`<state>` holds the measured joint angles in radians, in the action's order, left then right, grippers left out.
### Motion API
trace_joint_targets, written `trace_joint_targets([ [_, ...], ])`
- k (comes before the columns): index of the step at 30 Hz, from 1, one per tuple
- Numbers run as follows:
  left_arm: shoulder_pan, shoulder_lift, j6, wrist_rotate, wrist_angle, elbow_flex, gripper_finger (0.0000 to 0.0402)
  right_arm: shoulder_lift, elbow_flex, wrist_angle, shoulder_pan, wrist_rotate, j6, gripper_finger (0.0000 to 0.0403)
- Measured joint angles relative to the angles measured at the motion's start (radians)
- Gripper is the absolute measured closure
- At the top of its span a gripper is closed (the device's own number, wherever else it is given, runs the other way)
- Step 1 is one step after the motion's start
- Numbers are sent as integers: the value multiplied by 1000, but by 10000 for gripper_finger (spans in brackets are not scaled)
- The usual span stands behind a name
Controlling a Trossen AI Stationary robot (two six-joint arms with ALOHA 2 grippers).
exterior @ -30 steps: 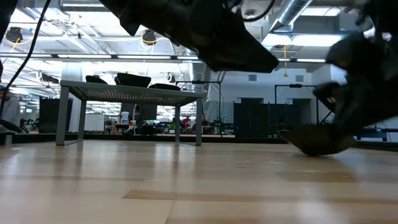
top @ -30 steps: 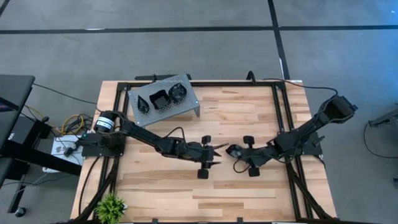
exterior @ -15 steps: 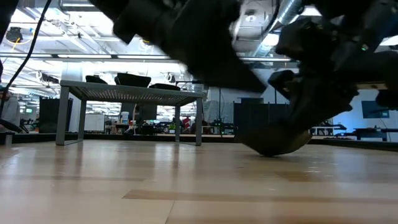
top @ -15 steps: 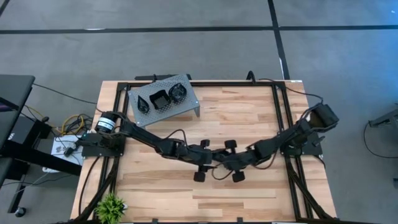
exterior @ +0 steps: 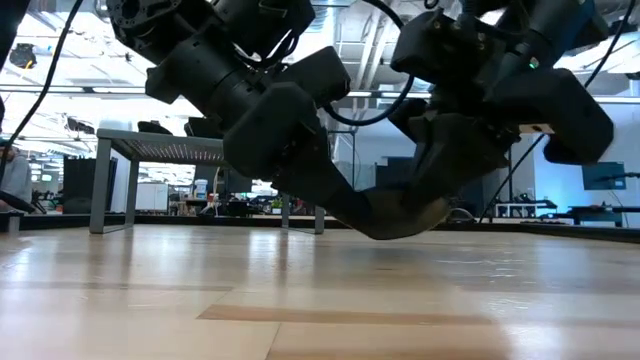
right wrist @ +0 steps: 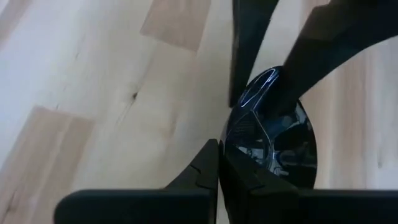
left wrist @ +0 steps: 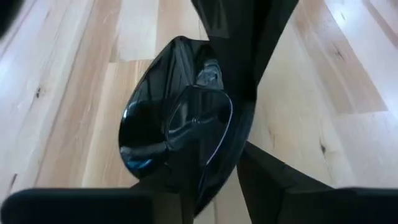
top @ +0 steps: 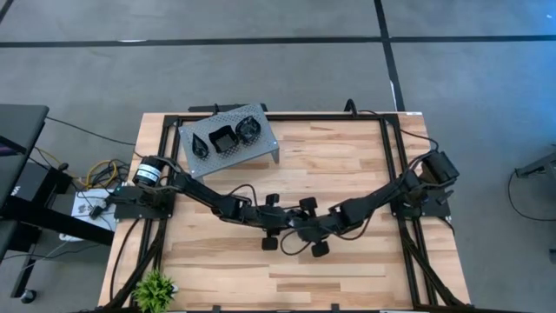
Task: Pick & Place Mini shaped plates
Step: Stack the black leaf plate on top of the black leaf plate on the shelf
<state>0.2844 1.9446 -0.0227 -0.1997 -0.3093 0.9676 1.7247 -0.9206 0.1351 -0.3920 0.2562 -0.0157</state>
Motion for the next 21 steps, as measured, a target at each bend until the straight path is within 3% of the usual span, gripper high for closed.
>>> trace_joint_targets([
  [10, 11, 0, 19, 3, 1, 0, 389, -7, -2, 5, 42, -39, -18, 383],
  [21, 63, 0, -87, 0, -6, 0, 394, -7, -34, 7, 65, -58, -73, 304],
])
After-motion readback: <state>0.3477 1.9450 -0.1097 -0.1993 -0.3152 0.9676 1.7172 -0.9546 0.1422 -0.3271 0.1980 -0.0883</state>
